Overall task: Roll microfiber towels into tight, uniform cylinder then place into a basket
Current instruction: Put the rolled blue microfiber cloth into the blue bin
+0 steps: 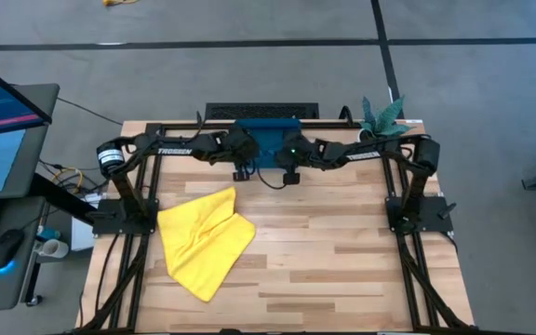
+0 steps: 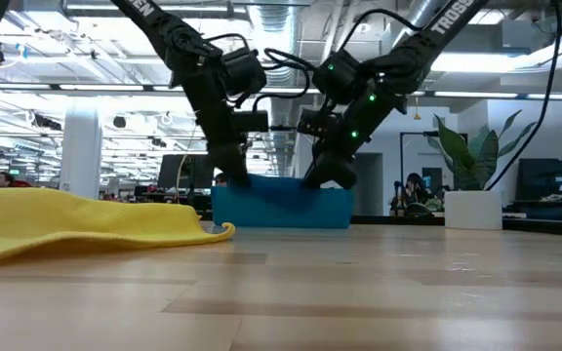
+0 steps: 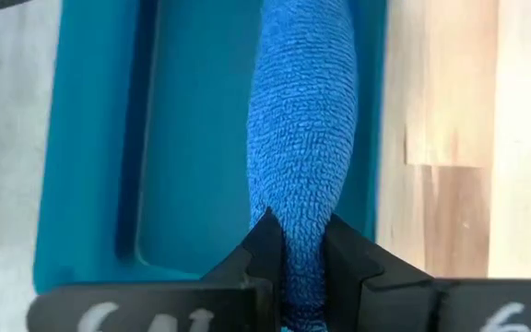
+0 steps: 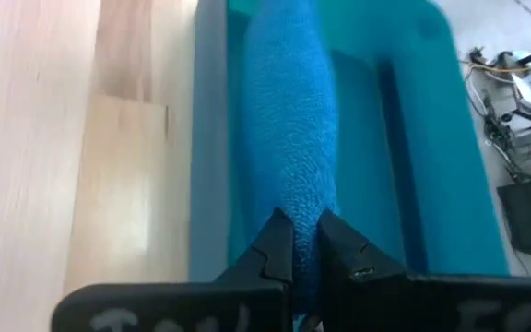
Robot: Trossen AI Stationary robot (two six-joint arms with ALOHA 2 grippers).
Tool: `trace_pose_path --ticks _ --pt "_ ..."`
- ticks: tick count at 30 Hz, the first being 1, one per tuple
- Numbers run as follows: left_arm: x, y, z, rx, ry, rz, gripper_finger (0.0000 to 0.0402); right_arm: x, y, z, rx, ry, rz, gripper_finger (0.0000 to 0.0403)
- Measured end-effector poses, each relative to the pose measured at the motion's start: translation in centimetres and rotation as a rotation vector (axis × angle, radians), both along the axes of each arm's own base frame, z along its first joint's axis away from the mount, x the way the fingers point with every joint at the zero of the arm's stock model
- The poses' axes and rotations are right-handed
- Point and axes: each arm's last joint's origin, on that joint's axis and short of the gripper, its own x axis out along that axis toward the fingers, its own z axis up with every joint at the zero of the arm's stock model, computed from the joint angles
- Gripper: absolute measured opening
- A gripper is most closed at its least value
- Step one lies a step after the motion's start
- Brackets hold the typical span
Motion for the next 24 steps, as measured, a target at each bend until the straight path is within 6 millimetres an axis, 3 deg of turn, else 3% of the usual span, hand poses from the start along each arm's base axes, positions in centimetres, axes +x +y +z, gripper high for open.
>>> trace_pose_path --ticks 16,24 --pt "-0.26 0.27 -0.26 -0.083 -0.04 -0.026 0.0037 -0.12 -0.26 0.47 0.08 0.035 -0.059 0.0033" --pt "-0.21 0.11 -0.21 -0.071 -0.022 -0.047 0.0104 -0.49 -0.2 0.13 0.091 0.073 -0.083 0.0033"
